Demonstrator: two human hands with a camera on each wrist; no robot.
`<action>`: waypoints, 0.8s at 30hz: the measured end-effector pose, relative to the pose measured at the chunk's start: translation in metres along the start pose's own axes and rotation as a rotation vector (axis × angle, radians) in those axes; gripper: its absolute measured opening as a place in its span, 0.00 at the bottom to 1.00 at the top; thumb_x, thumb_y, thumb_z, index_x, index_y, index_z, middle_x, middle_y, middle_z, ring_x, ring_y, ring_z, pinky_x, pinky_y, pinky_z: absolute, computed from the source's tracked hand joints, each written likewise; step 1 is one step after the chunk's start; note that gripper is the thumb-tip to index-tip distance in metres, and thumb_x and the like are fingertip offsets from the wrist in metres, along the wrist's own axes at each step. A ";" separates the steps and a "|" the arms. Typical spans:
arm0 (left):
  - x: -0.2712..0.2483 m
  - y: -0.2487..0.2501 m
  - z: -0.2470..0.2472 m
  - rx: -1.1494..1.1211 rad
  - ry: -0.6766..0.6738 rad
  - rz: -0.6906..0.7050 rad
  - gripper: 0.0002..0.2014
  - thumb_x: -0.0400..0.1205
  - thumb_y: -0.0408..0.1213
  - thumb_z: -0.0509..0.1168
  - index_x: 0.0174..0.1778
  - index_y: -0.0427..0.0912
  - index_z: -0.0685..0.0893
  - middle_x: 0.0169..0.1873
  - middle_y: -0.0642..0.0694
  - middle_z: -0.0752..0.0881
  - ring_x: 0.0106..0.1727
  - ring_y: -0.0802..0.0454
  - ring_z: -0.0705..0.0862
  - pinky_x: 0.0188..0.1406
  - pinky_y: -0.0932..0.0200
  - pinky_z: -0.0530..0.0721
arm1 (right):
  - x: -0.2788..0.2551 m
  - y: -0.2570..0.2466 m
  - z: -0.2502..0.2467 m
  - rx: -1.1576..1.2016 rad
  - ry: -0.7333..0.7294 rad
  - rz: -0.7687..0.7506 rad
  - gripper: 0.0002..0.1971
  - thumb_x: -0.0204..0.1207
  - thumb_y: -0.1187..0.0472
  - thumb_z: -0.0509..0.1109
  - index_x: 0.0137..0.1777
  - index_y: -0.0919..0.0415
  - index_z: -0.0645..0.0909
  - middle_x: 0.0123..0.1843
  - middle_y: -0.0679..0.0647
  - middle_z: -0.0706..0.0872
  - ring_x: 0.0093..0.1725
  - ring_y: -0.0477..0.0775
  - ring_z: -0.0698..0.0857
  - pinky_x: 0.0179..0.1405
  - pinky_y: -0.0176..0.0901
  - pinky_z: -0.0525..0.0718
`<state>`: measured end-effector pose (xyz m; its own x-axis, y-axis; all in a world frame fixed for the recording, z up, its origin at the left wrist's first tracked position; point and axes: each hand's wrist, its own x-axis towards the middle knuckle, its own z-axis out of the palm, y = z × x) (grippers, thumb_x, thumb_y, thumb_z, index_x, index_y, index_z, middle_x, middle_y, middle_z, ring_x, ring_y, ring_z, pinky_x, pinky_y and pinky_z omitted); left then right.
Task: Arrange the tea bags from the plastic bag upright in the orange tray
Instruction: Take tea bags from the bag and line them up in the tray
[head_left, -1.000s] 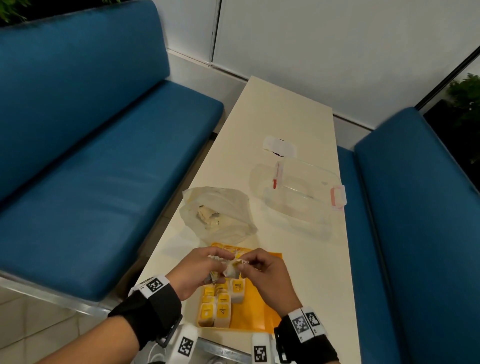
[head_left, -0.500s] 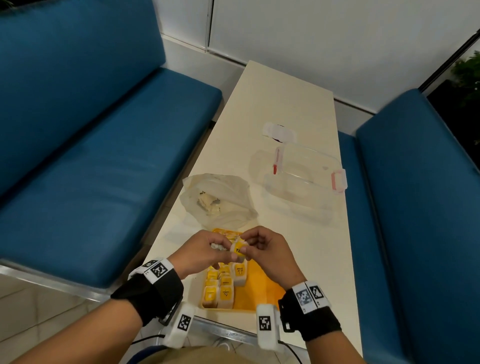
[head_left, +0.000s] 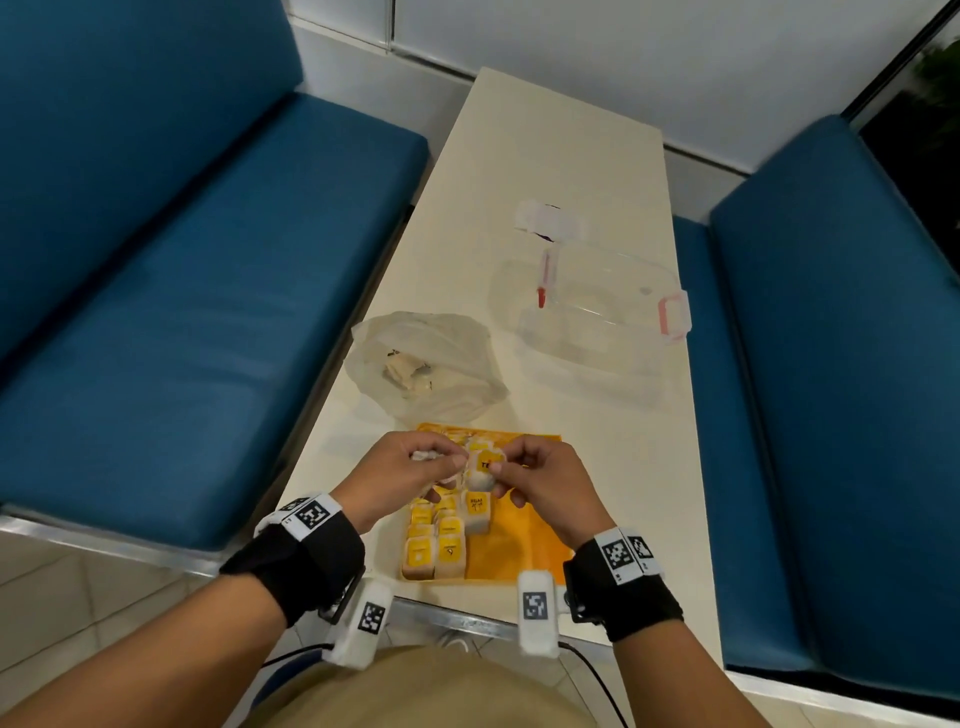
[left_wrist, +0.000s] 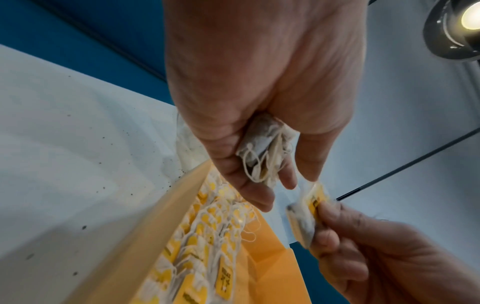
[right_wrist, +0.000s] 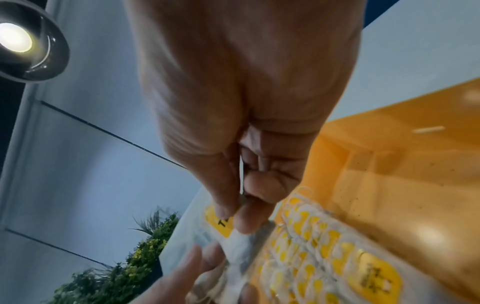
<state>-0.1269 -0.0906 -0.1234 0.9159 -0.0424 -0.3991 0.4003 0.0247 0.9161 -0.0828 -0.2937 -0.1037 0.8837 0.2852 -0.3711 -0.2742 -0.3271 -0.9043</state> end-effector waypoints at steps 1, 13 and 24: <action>0.001 -0.002 0.000 -0.016 0.005 -0.013 0.04 0.81 0.35 0.75 0.50 0.43 0.94 0.52 0.44 0.92 0.49 0.42 0.92 0.42 0.51 0.90 | 0.000 0.006 -0.003 -0.017 -0.004 0.024 0.04 0.76 0.72 0.75 0.45 0.73 0.82 0.32 0.65 0.85 0.25 0.51 0.84 0.21 0.38 0.75; 0.004 -0.013 0.000 -0.134 0.033 -0.084 0.07 0.83 0.28 0.70 0.49 0.41 0.94 0.58 0.43 0.90 0.51 0.41 0.92 0.44 0.52 0.88 | 0.000 0.069 0.004 -0.270 -0.101 0.272 0.07 0.78 0.70 0.73 0.42 0.60 0.80 0.25 0.57 0.86 0.25 0.51 0.84 0.26 0.42 0.82; 0.002 -0.008 0.002 -0.183 0.034 -0.124 0.07 0.85 0.29 0.68 0.51 0.35 0.93 0.58 0.43 0.90 0.52 0.46 0.90 0.42 0.54 0.89 | 0.001 0.072 0.022 -0.161 -0.042 0.259 0.05 0.79 0.70 0.72 0.48 0.62 0.79 0.27 0.57 0.86 0.21 0.50 0.80 0.21 0.36 0.77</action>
<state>-0.1279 -0.0929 -0.1317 0.8584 -0.0225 -0.5124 0.5059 0.2019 0.8386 -0.1097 -0.2973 -0.1744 0.7746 0.2097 -0.5966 -0.4219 -0.5314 -0.7346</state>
